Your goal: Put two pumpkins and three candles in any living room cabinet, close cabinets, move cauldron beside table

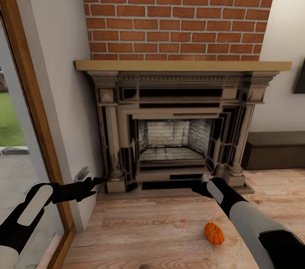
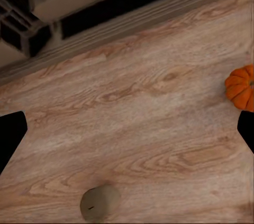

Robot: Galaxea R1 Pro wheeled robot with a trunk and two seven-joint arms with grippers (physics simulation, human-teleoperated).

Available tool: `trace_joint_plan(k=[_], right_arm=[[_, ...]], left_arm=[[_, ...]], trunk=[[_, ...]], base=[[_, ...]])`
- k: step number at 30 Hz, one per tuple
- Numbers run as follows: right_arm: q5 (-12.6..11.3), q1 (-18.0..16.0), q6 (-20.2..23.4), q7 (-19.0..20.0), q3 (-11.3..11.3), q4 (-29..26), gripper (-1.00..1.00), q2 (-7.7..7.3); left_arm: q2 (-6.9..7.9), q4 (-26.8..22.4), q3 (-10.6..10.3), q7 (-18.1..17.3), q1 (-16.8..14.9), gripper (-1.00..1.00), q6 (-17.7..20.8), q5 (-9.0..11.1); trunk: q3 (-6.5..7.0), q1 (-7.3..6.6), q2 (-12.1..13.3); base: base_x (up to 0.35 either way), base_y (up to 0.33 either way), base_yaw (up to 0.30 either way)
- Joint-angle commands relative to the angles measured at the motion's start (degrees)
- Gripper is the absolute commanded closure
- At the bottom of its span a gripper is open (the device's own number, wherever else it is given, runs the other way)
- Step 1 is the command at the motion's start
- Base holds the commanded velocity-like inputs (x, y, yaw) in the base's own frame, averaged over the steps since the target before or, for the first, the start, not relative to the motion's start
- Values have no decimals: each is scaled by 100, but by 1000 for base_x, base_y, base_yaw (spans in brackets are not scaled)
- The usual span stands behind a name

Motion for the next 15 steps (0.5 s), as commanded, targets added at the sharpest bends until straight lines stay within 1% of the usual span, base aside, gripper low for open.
trace_joint_plan(k=[1, 4, 5, 9, 13, 15], right_arm=[[14, -29, 124, -127, 108, 29, -100, 102], [204, -51, 272, -191, 287, 61, -100, 324], [228, -53, 290, -197, 309, 62, -100, 356], [264, -56, 333, -207, 342, 63, -100, 414], [267, -56, 355, -212, 349, 58, -100, 427], [252, -56, 387, -212, 351, 62, -100, 429]], left_arm=[[4, 0, -6, -55, -4, -100, 8, -53], [4, -6, -6, -55, -4, -100, 8, -48], [4, -7, -6, -55, -4, -100, 8, -47], [6, -9, 1, -56, -4, -100, 7, -47], [5, -18, 2, -56, -4, -100, 8, -45], [4, -25, 4, -55, -4, -100, 8, -45]], trunk=[[-7, -1, -3], [-7, -1, -3], [-7, -1, -3], [-7, -1, -3], [-7, -1, -3], [-7, -1, -3]], base=[[0, 0, 0], [91, 22, 0], [217, 84, 0], [277, 94, 0], [296, 37, 0], [171, 7, 0]])
